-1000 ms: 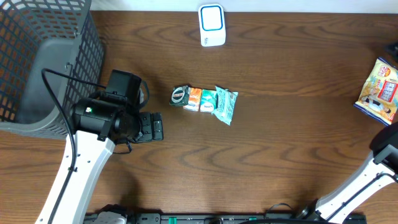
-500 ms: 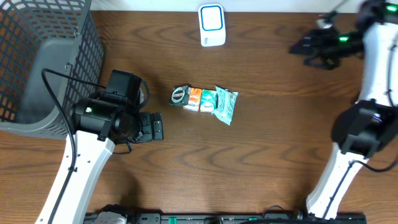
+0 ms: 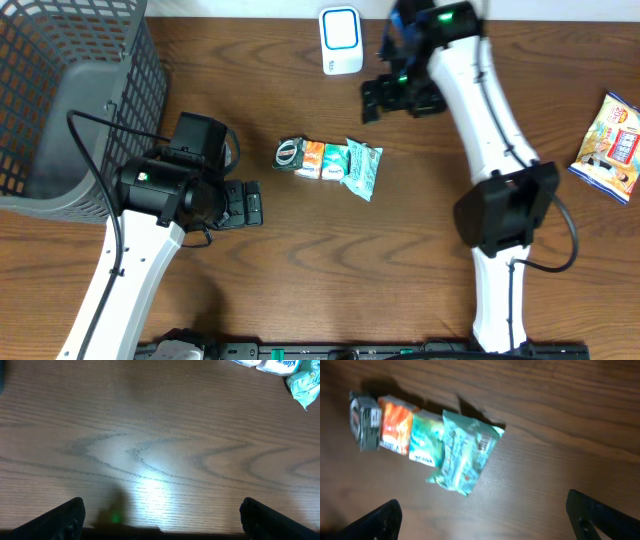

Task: Scan the item barcode
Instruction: 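Move the right gripper left over the row of small packs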

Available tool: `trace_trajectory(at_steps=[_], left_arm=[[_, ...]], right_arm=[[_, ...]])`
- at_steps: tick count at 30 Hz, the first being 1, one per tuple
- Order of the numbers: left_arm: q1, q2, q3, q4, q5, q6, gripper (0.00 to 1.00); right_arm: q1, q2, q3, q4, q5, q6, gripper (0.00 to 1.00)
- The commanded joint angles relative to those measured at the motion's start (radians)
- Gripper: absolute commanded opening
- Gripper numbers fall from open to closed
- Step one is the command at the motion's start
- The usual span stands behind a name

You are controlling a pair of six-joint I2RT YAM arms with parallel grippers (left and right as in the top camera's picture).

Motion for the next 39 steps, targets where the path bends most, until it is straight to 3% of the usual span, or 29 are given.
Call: trace_trajectory(at_steps=[1, 12, 26, 33, 39], left_arm=[[0.003, 0.003, -0.004, -0.003, 0.009, -0.009, 0.98], [0.003, 0.003, -0.004, -0.003, 0.009, -0.009, 0.98], [0.003, 0.003, -0.004, -0.003, 0.009, -0.009, 0.98], [0.003, 0.003, -0.004, -0.003, 0.009, -0.009, 0.98], [0.003, 0.003, -0.004, -0.003, 0.009, -0.009, 0.98]], right_arm=[[0.064, -0.019, 0.009, 0.021, 0.142, 0.149, 0.99], [0.233, -0.018, 0.009, 0.043, 0.121, 0.164, 0.99], [0.304, -0.009, -0.111, 0.115, 0.334, 0.436, 0.70], [0.304, -0.009, -0.276, 0.170, 0.352, 0.447, 0.57], [0.302, -0.009, -0.377, 0.214, 0.367, 0.447, 0.56]])
